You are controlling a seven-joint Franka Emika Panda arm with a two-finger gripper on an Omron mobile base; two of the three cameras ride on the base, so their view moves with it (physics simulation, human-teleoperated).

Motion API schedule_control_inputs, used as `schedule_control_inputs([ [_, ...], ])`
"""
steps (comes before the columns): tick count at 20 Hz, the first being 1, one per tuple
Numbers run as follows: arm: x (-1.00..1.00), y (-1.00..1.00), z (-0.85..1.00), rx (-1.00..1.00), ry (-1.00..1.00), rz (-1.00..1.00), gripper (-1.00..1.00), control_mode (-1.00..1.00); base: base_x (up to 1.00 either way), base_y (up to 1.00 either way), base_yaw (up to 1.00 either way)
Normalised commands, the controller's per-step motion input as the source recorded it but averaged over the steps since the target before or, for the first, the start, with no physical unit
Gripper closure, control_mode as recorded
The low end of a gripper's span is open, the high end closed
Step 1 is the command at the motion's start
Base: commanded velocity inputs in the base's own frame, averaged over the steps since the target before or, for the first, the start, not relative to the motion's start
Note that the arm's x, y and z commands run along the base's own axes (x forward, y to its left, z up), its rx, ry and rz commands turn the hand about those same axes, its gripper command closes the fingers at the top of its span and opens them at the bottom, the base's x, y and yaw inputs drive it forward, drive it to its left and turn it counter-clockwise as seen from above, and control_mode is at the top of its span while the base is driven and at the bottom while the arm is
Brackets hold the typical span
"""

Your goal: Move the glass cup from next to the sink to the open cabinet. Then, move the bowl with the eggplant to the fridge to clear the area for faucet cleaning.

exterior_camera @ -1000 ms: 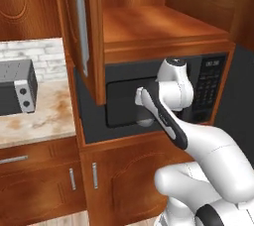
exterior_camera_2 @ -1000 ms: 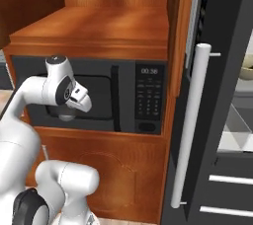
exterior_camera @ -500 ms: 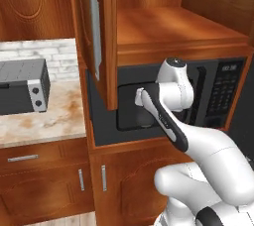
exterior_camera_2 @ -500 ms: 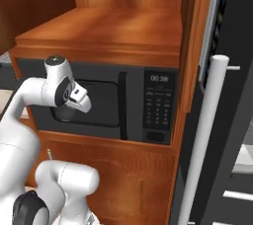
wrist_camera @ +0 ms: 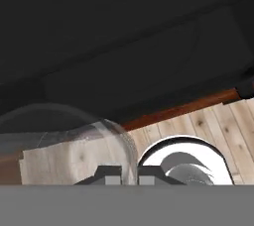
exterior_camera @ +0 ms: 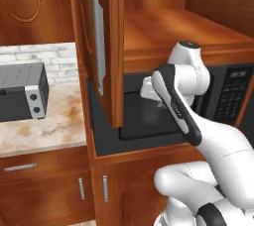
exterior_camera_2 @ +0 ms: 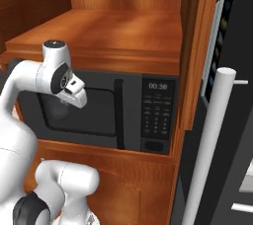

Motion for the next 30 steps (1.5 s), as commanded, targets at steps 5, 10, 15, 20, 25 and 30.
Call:
schedule_control_inputs([
  [5, -1.00, -0.27, 1.00, 0.26, -0.04, -0.12, 1.00, -1.00, 0.00, 0.00, 0.00],
  [10, -0.74, -0.18, 1.00, 0.06, -0.30, -0.30, 1.00, -1.00, 0.00, 0.00, 0.00],
  [15, -0.27, -0.21, 1.00, -0.04, -0.32, -0.33, 1.00, -1.00, 0.00, 0.00, 0.00],
  [20, 0.37, -0.14, 0.94, -0.06, -0.11, -0.23, 1.00, -1.00, 0.00, 0.00, 0.00],
  [25, 0.69, -0.16, 0.49, 0.00, -0.14, -0.16, 1.00, -1.00, 0.00, 0.00, 0.00],
  [30, 0.99, -0.12, 0.00, 0.00, -0.03, -0.13, 1.00, -1.00, 0.00, 0.00, 0.00],
])
